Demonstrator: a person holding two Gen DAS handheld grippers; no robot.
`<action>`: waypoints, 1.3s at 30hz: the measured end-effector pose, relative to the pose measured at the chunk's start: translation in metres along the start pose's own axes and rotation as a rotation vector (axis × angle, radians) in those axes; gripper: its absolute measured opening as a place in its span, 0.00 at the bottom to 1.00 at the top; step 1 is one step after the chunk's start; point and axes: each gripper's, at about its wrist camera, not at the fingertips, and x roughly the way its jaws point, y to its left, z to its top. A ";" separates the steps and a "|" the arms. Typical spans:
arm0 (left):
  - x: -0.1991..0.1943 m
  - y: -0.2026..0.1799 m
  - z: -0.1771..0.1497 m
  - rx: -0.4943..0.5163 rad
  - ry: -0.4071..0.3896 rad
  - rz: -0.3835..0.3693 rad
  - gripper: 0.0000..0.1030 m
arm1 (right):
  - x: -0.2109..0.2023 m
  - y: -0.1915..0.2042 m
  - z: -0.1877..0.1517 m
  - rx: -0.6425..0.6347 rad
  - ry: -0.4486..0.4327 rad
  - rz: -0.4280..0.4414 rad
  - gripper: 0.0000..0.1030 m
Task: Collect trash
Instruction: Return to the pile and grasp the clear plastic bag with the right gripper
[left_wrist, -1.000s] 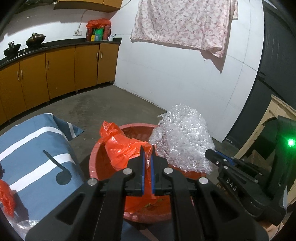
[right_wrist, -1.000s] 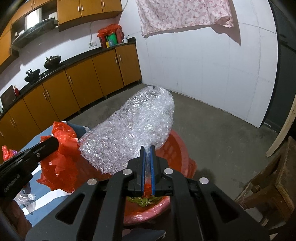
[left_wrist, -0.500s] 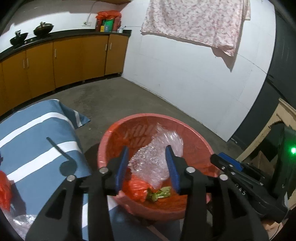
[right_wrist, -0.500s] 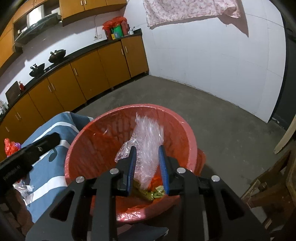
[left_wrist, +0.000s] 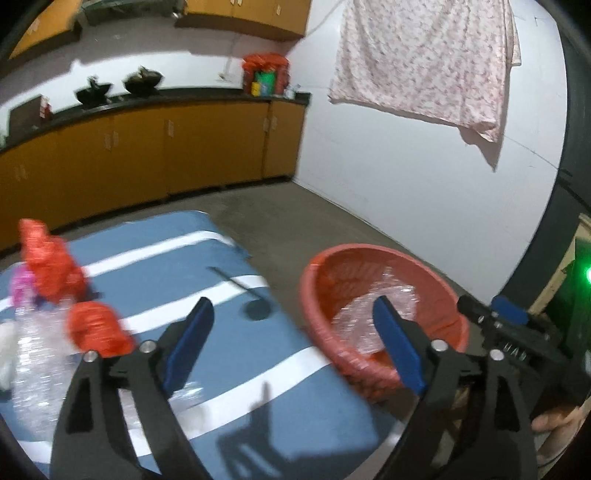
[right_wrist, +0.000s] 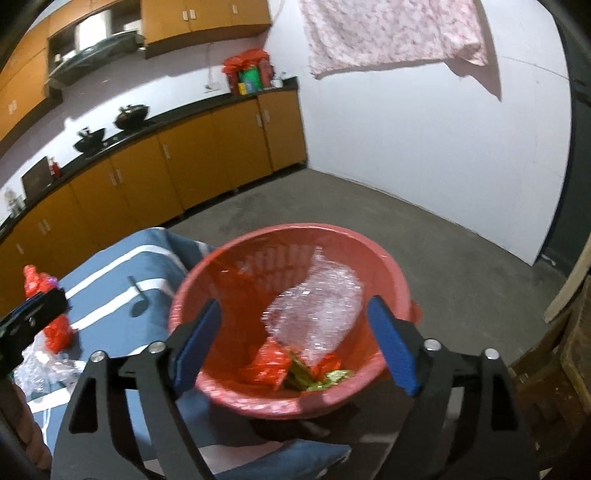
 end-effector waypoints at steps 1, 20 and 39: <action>-0.007 0.005 -0.002 0.000 -0.008 0.018 0.89 | -0.002 0.006 0.000 -0.009 -0.002 0.010 0.83; -0.149 0.190 -0.088 -0.235 -0.009 0.464 0.96 | -0.008 0.199 -0.045 -0.297 0.079 0.364 0.67; -0.172 0.236 -0.114 -0.336 0.007 0.534 0.96 | 0.032 0.281 -0.096 -0.466 0.222 0.367 0.64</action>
